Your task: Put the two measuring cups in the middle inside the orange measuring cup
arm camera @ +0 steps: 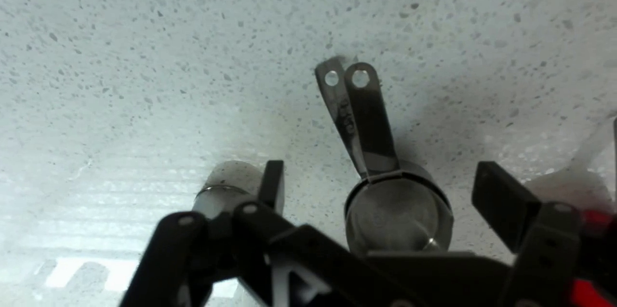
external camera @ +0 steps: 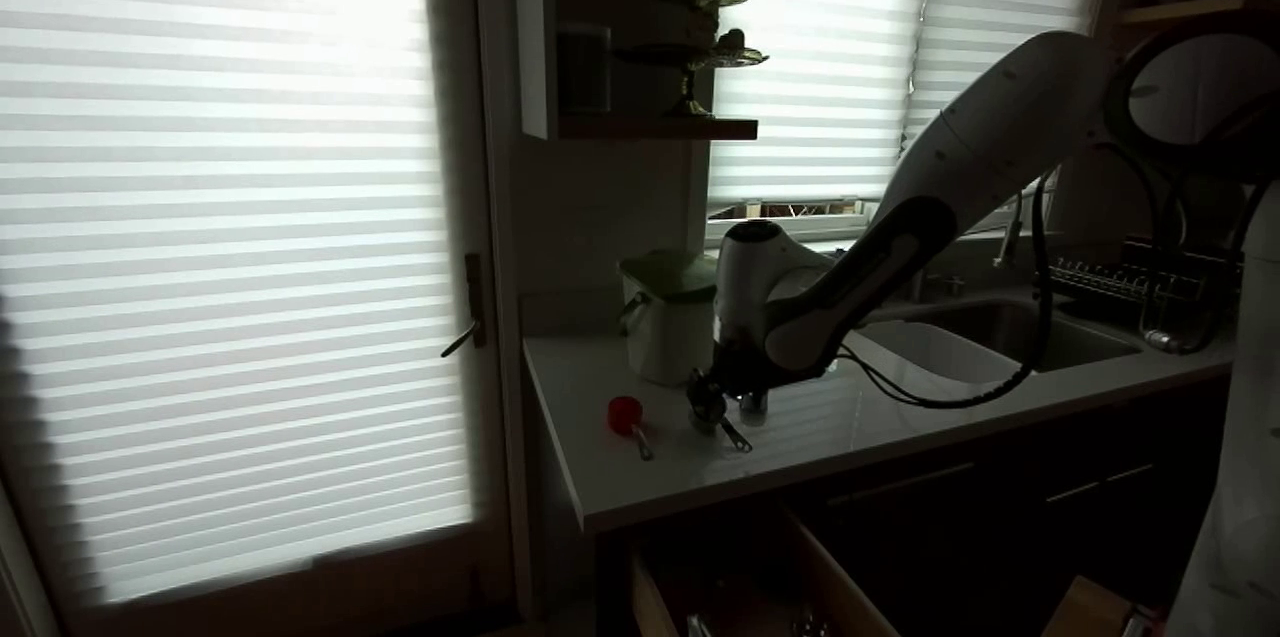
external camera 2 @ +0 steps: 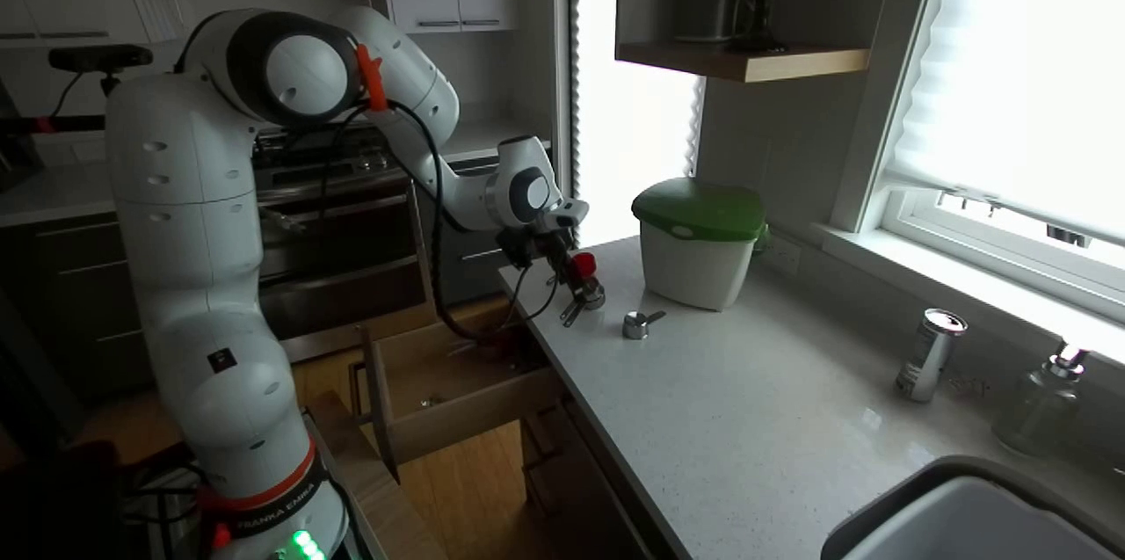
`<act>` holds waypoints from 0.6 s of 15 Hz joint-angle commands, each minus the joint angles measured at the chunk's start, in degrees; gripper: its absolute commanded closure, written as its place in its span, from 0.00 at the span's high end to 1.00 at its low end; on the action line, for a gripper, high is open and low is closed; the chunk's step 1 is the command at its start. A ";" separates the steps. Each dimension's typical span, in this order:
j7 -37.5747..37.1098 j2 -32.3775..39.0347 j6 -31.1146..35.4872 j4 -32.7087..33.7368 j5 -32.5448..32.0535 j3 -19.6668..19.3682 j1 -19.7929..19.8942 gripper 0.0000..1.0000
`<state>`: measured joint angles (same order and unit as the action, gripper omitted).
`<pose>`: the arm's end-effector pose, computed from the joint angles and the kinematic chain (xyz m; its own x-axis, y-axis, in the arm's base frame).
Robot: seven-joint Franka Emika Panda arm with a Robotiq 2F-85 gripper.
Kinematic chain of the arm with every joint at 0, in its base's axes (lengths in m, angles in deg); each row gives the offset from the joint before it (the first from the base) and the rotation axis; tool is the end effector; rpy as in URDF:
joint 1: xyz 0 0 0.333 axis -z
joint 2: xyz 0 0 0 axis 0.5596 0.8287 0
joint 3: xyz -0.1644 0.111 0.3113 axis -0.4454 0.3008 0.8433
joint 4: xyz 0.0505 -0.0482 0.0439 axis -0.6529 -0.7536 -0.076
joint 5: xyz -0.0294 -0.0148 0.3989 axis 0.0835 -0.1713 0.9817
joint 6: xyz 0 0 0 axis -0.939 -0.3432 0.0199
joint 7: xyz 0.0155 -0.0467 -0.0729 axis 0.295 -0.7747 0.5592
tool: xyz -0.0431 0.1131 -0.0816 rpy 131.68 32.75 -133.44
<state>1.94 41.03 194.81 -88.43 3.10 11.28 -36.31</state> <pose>0.5644 0.0543 0.3151 0.9102 -0.2947 0.2910 -0.3369 -0.9355 0.1061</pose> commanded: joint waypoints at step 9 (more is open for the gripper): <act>8.06 2.24 7.24 -1.20 -0.17 -3.71 -2.30 1.00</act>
<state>6.86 42.06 198.10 -88.80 3.18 9.08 -37.56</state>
